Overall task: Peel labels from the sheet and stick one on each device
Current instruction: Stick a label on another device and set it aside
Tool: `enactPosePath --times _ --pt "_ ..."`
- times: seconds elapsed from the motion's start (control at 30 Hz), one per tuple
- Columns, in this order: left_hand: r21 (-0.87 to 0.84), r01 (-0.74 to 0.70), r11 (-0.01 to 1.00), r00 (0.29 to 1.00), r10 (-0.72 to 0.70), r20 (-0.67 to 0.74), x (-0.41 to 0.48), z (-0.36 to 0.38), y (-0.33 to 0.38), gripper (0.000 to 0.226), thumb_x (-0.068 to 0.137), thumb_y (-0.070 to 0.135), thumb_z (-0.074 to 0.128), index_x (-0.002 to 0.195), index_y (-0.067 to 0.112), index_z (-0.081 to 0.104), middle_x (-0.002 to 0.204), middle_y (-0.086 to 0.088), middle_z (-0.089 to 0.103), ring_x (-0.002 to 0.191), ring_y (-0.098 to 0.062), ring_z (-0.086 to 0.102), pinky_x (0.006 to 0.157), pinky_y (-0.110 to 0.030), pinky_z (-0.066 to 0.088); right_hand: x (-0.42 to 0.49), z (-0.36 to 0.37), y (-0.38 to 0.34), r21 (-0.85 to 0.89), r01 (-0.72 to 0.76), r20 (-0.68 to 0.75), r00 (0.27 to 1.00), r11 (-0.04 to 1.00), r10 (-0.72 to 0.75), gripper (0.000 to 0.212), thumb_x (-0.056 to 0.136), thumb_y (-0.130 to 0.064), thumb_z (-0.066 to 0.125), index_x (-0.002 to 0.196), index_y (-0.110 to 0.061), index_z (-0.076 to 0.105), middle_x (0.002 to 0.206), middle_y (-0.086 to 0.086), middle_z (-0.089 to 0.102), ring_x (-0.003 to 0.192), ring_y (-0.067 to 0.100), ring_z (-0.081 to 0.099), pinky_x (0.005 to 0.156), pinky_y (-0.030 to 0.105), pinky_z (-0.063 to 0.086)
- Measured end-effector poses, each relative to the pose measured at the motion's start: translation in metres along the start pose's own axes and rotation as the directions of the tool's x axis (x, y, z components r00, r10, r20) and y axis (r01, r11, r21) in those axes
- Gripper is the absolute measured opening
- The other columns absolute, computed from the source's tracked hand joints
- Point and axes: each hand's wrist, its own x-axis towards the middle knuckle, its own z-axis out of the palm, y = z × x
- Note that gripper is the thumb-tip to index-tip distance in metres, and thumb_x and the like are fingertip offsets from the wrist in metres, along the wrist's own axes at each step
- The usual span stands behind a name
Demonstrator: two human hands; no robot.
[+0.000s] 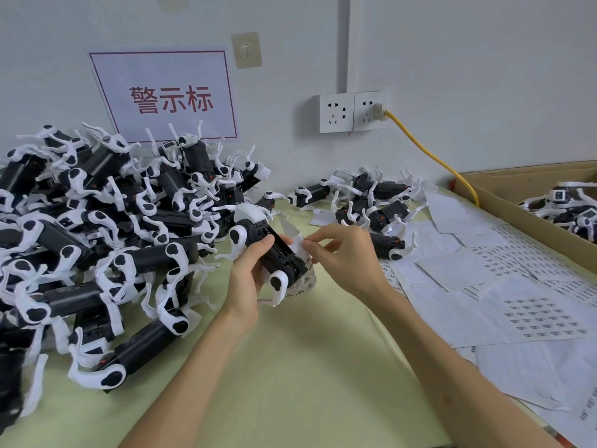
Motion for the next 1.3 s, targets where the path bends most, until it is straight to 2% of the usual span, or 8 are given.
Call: enactPosePath --times 0.13,0.3,0.4,0.57,0.63,0.77,0.97,1.3 --pt "-0.006 0.006 1.000 1.000 -0.006 -0.005 -0.0004 -0.0003 0.0019 0.037 0.082 0.044 0.060 0.093 0.013 0.075 0.086 -0.005 0.069 0.081 -0.022 0.069 0.068 -0.029 0.056 0.0000 0.0003 -0.0004 -0.007 0.029 0.031 0.999 1.000 -0.029 0.010 0.093 -0.014 0.072 0.087 -0.014 0.079 0.076 -0.009 0.073 0.061 0.005 0.070 0.054 0.011 0.041" --pt "-0.012 -0.004 1.000 0.999 0.004 0.033 -0.0021 0.0023 0.0028 0.031 0.084 0.041 0.059 0.090 0.016 0.076 0.088 0.000 0.073 0.076 -0.018 0.071 0.061 -0.025 0.057 -0.0006 0.0019 0.0006 -0.022 0.053 0.055 0.997 0.998 -0.052 0.016 0.096 -0.005 0.064 0.089 -0.009 0.079 0.065 -0.026 0.065 0.058 0.001 0.068 0.050 0.009 0.039" --pt "-0.015 -0.011 1.000 1.000 0.011 0.029 -0.0024 0.0028 0.0034 0.031 0.085 0.041 0.059 0.091 0.015 0.076 0.087 -0.001 0.072 0.075 -0.018 0.072 0.060 -0.026 0.056 -0.0006 0.0020 0.0017 -0.013 0.054 0.053 0.997 0.998 -0.053 0.018 0.096 -0.005 0.063 0.088 -0.010 0.078 0.065 -0.027 0.065 0.059 0.002 0.069 0.051 0.009 0.039" --pt "-0.036 -0.003 0.999 0.999 0.004 0.037 -0.0033 0.0029 0.0042 0.032 0.086 0.041 0.058 0.090 0.017 0.078 0.081 -0.002 0.074 0.074 -0.019 0.074 0.058 -0.024 0.056 -0.0006 0.0025 0.0005 0.014 0.068 0.018 0.998 0.998 -0.068 0.015 0.090 -0.024 0.075 0.080 -0.034 0.070 0.081 -0.017 0.072 0.062 0.007 0.071 0.059 0.015 0.046" --pt "-0.042 -0.005 0.999 0.999 0.007 0.042 -0.0036 0.0032 0.0042 0.034 0.086 0.041 0.057 0.095 0.013 0.075 0.081 -0.003 0.074 0.074 -0.020 0.074 0.058 -0.024 0.056 -0.0006 0.0025 0.0004 0.025 0.072 -0.015 0.997 0.997 -0.072 0.014 0.088 -0.026 0.078 0.081 -0.034 0.069 0.083 -0.017 0.073 0.062 0.008 0.071 0.062 0.019 0.051" --pt "-0.025 -0.013 1.000 0.999 0.014 0.041 -0.0037 0.0024 0.0039 0.037 0.085 0.041 0.057 0.099 0.011 0.073 0.081 -0.002 0.073 0.074 -0.019 0.074 0.058 -0.024 0.056 -0.0013 0.0027 -0.0005 0.011 0.070 -0.018 0.997 0.998 -0.069 0.022 0.089 -0.023 0.077 0.077 -0.038 0.067 0.084 -0.020 0.072 0.060 0.007 0.070 0.058 0.014 0.047" --pt "-0.015 -0.007 1.000 1.000 0.007 0.014 -0.0018 0.0023 0.0016 0.038 0.083 0.042 0.059 0.100 0.012 0.075 0.084 -0.003 0.072 0.077 -0.021 0.072 0.059 -0.026 0.057 -0.0025 0.0035 0.0003 0.020 0.070 -0.030 0.997 0.997 -0.070 0.017 0.091 -0.011 0.071 0.078 -0.022 0.073 0.078 -0.016 0.072 0.055 0.003 0.069 0.049 0.008 0.039" --pt "0.016 0.003 1.000 1.000 -0.004 0.012 0.0016 -0.0008 -0.0028 0.037 0.076 0.050 0.066 0.095 0.019 0.077 0.089 -0.002 0.070 0.081 -0.021 0.069 0.066 -0.032 0.054 -0.0017 0.0032 0.0005 0.044 0.031 -0.039 0.999 0.999 -0.029 0.018 0.094 -0.008 0.064 0.079 -0.018 0.068 0.080 -0.009 0.072 0.055 0.005 0.070 0.054 0.013 0.047"
